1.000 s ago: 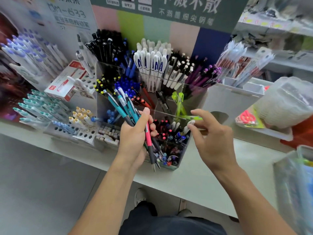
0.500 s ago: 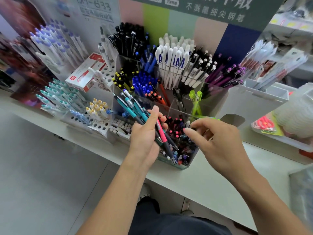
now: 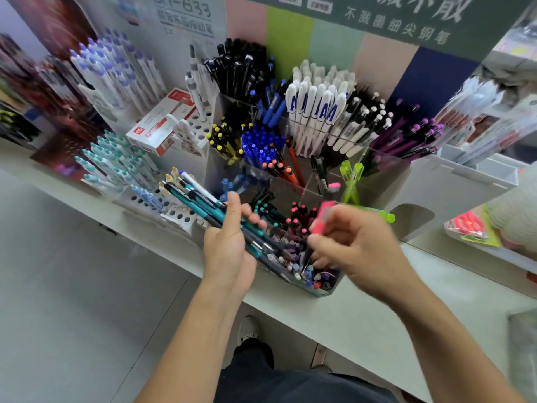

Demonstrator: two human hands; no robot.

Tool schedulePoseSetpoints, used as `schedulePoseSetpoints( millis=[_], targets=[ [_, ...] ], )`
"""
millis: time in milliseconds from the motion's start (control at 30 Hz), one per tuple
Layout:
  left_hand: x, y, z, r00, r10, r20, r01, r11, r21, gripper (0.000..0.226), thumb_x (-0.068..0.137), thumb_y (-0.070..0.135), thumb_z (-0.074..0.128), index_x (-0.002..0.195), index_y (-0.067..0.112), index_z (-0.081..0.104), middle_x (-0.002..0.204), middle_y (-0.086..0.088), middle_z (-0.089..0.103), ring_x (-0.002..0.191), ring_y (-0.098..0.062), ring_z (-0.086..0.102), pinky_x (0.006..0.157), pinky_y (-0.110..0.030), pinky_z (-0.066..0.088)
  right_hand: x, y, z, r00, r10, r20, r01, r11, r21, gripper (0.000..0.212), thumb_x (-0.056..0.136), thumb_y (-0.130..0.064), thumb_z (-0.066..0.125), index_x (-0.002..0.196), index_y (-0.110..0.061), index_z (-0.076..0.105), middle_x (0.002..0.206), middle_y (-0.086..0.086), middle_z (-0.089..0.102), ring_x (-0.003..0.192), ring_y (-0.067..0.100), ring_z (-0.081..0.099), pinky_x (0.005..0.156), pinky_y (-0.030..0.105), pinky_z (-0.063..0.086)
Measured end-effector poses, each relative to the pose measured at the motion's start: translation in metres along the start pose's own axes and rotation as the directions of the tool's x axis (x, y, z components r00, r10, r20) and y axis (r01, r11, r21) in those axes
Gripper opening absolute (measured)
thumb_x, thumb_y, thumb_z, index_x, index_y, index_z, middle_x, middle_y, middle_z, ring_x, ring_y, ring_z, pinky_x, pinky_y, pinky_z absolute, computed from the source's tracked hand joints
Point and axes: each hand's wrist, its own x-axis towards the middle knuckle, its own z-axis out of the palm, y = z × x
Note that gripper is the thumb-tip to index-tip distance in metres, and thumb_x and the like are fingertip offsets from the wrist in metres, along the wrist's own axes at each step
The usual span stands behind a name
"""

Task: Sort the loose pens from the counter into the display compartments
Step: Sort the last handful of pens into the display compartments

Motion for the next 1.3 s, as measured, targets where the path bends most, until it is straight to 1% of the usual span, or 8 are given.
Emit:
schedulePoseSetpoints(
  millis=[100,167,400,667,800,967,1133,1300],
  targets=[
    [0.006,0.011,-0.011,0.999,-0.039,0.006,0.039,0.999,-0.015,0.032,0.104,0.03,0.051,0.076,0.016,0.048,0.061,0.004,0.041,0.045,-0.007,0.04,0.043,-0.02,0.041,0.002,-0.005,-0.022,0.942,-0.174,-0.288,0.125,0.976,-0.178,0.051,0.084,0.002,0.075,0.119,-0.027,0.052,0.076,0.004,0.072,0.066,0.021,0.073,0.062,0.034,0.06],
    [0.01,0.011,-0.013,0.997,-0.061,0.055,0.061,0.998,-0.002,0.024,0.105,0.027,0.049,0.084,0.015,0.047,0.065,0.004,0.041,0.047,-0.007,0.036,0.043,-0.019,0.038,0.01,-0.004,-0.022,0.91,-0.257,-0.326,0.158,0.94,-0.301,0.056,0.085,-0.001,0.075,0.12,-0.035,0.046,0.079,0.001,0.071,0.068,0.017,0.074,0.065,0.035,0.062],
    [0.011,0.0,-0.009,0.962,-0.119,0.246,0.12,0.993,0.01,0.005,0.105,0.015,0.046,0.103,0.016,0.041,0.076,0.0,0.05,0.06,-0.01,0.043,0.052,-0.021,0.041,0.036,0.029,0.017,0.911,-0.301,-0.283,0.165,0.893,-0.419,0.013,0.097,-0.016,0.065,0.1,-0.023,0.054,0.075,0.001,0.067,0.064,0.023,0.068,0.06,0.047,0.058],
    [0.012,-0.001,-0.013,0.991,-0.071,0.115,0.06,0.994,0.092,0.02,0.101,0.01,0.057,0.117,0.001,0.062,0.09,-0.011,0.072,0.081,-0.022,0.072,0.072,-0.034,0.061,0.043,0.031,0.02,0.908,-0.347,-0.236,0.16,0.806,-0.569,0.004,0.094,-0.014,0.068,0.098,-0.014,0.07,0.077,-0.004,0.066,0.068,0.017,0.062,0.068,0.04,0.056],
    [0.01,0.002,-0.013,0.995,-0.083,0.057,0.073,0.985,0.156,0.023,0.094,0.013,0.068,0.113,-0.001,0.066,0.093,-0.012,0.065,0.087,-0.026,0.068,0.069,-0.034,0.061,0.048,0.025,0.023,0.957,-0.245,-0.159,0.059,0.696,-0.715,0.01,0.092,-0.017,0.064,0.089,-0.007,0.067,0.074,0.007,0.066,0.067,0.028,0.06,0.064,0.042,0.055],
    [0.008,0.006,-0.014,0.985,-0.127,0.115,0.098,0.969,0.228,0.014,0.094,0.015,0.069,0.104,0.006,0.068,0.071,-0.004,0.061,0.067,-0.018,0.065,0.07,-0.033,0.062,0.06,-0.002,0.016,0.996,0.007,-0.086,-0.078,0.482,-0.873,0.009,0.087,-0.016,0.067,0.085,-0.008,0.067,0.08,0.011,0.063,0.074,0.034,0.062,0.063,0.034,0.05],
    [0.008,0.006,-0.021,0.979,-0.123,0.165,0.067,0.949,0.308,0.017,0.09,0.017,0.072,0.103,0.007,0.069,0.07,-0.005,0.062,0.066,-0.019,0.064,0.066,-0.031,0.059,0.077,-0.01,0.003,0.998,0.066,0.015,-0.005,0.299,-0.954,0.014,0.094,-0.013,0.064,0.081,-0.009,0.063,0.076,0.008,0.058,0.074,0.029,0.06,0.07,0.038,0.058],
    [0.005,0.002,-0.02,0.971,-0.129,0.2,0.068,0.956,0.286,0.026,0.089,0.013,0.071,0.112,0.001,0.067,0.074,-0.004,0.064,0.068,-0.016,0.065,0.065,-0.031,0.06,0.079,-0.005,0.021,0.995,0.071,0.073,0.042,0.36,-0.932,0.017,0.092,-0.011,0.065,0.077,-0.011,0.057,0.074,0.007,0.054,0.075,0.034,0.061,0.066,0.036,0.051]
  ],
)
